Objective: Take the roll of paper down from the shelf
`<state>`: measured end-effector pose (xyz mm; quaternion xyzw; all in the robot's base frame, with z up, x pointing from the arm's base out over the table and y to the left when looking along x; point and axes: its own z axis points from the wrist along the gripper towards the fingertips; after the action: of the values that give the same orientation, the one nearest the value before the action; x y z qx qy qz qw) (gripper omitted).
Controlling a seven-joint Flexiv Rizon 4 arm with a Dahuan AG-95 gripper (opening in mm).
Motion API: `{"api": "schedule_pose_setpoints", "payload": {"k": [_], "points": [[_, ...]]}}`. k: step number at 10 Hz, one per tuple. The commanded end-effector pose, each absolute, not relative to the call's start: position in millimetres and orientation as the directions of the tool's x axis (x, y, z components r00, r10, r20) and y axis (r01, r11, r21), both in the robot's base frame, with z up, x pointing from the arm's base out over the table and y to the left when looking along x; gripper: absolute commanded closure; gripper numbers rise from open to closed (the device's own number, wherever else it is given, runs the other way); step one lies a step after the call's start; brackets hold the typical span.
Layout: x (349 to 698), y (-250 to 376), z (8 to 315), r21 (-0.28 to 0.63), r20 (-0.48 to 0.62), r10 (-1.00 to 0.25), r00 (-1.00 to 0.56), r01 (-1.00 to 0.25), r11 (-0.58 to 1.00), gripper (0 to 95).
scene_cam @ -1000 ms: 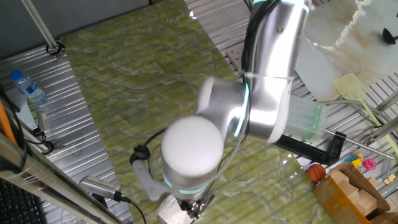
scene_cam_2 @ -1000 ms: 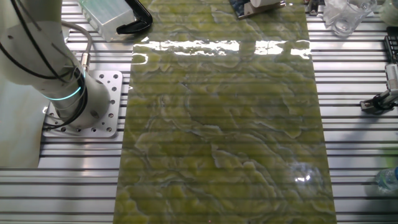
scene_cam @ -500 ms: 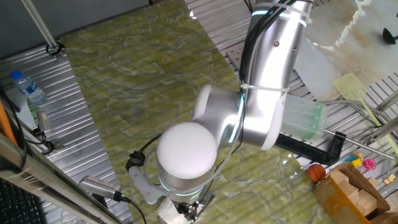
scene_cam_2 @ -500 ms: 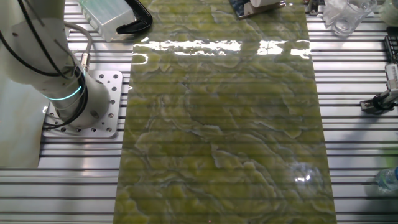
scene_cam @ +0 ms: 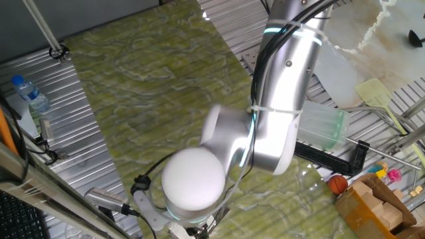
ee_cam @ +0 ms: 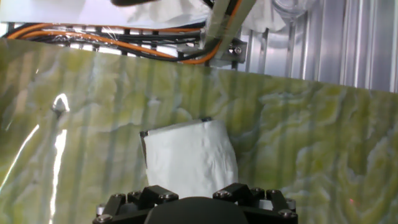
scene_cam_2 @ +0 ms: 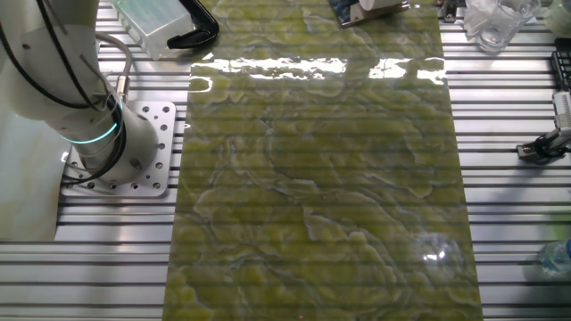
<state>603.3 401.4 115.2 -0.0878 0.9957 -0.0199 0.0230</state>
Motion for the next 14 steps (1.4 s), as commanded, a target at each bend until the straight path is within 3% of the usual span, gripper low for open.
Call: {"api": "schedule_pose_setpoints", "payload": {"k": [1, 14], "points": [[604.7, 402.7, 107.2, -0.053, -0.043, -0.206, -0.978, -0.204, 0.978, 0.0], [605.9, 393.2, 84.2, -0.009, -0.04, -0.213, -0.976, -0.213, 0.977, 0.0]]}}
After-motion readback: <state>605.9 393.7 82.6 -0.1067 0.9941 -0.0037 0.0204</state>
